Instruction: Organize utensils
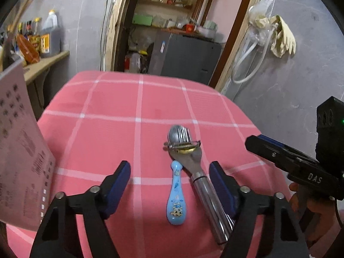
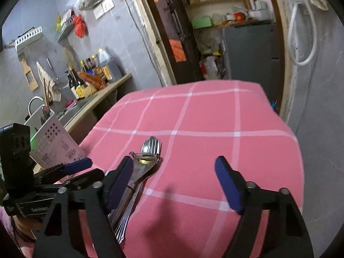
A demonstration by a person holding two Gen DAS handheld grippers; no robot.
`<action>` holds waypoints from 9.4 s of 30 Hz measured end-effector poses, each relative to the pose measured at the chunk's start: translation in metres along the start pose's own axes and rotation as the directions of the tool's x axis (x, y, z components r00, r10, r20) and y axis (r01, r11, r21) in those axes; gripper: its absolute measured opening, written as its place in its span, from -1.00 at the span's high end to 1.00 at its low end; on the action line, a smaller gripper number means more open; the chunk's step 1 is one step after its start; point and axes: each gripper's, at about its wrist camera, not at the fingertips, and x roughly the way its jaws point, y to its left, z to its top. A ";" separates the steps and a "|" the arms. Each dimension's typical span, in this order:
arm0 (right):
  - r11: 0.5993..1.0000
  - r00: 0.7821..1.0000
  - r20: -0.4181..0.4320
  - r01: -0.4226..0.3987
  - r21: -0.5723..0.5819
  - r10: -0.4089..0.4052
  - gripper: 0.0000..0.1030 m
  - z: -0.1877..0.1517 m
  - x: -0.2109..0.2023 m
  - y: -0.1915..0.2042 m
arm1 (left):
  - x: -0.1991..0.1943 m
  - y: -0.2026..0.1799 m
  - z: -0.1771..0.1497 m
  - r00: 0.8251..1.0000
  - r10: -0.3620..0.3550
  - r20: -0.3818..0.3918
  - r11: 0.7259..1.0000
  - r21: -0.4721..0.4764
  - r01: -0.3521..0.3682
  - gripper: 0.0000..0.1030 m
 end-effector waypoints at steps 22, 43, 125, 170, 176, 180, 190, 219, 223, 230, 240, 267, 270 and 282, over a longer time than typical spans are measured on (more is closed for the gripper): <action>0.985 0.962 -0.217 -0.170 0.006 0.167 0.61 -0.003 0.080 0.019 | 0.037 0.005 -0.004 0.990 -0.060 -0.131 0.998 -0.027 0.057 0.37; 0.973 0.964 -0.152 -0.201 0.111 0.216 0.93 -0.001 0.066 -0.002 | 0.043 -0.010 0.004 0.983 -0.016 -0.185 0.996 0.080 0.031 0.52; 1.000 0.998 -0.058 -0.010 -0.005 0.010 0.99 0.017 -0.046 0.011 | 0.004 -0.013 0.020 0.960 -0.131 -0.246 0.991 0.002 0.135 0.72; 0.960 0.997 0.026 -0.074 0.269 0.069 0.97 0.006 -0.062 0.049 | -0.074 0.003 0.032 0.980 -0.175 -0.097 0.984 0.019 0.178 0.72; 0.974 0.990 0.127 -0.084 0.211 0.057 0.97 0.037 -0.093 0.075 | -0.112 0.016 0.055 0.982 -0.191 -0.005 0.982 0.001 0.191 0.72; 0.977 0.977 0.196 -0.123 0.172 0.088 0.97 0.061 -0.106 0.098 | -0.138 0.031 0.072 0.981 -0.184 0.060 0.983 -0.018 0.185 0.72; 0.958 0.911 0.341 -0.275 0.082 0.232 0.97 0.107 -0.105 0.162 | -0.189 0.086 0.109 0.974 -0.087 0.210 0.993 -0.062 0.102 0.72; 0.957 0.935 0.212 -0.290 -0.012 0.285 0.97 0.072 -0.011 0.236 | -0.164 0.164 0.068 0.946 -0.023 0.322 0.996 -0.073 0.049 0.71; 0.958 0.939 0.196 -0.288 -0.007 0.283 0.97 0.068 -0.007 0.239 | -0.162 0.161 0.068 0.942 -0.029 0.334 0.997 -0.059 0.052 0.71; 0.959 0.943 0.182 -0.283 -0.006 0.280 0.96 0.063 -0.009 0.237 | -0.163 0.156 0.061 0.945 -0.040 0.324 0.998 -0.040 0.056 0.71; 0.959 0.950 0.133 -0.282 -0.012 0.281 0.96 0.056 -0.007 0.241 | -0.173 0.155 0.054 0.958 -0.052 0.281 0.996 -0.055 0.071 0.70; 0.961 0.951 0.148 -0.275 0.011 0.271 0.37 0.037 -0.043 0.221 | -0.198 0.128 0.033 0.970 0.027 0.243 0.999 -0.026 -0.021 0.59; 0.967 0.957 0.144 -0.254 -0.001 0.251 0.30 0.037 -0.046 0.217 | -0.198 0.126 0.029 0.970 0.035 0.240 0.999 -0.048 -0.025 0.59; 0.974 0.963 0.146 -0.219 -0.065 0.226 -0.23 0.032 -0.060 0.214 | -0.214 0.121 0.022 0.948 0.096 0.302 0.991 -0.119 -0.062 0.05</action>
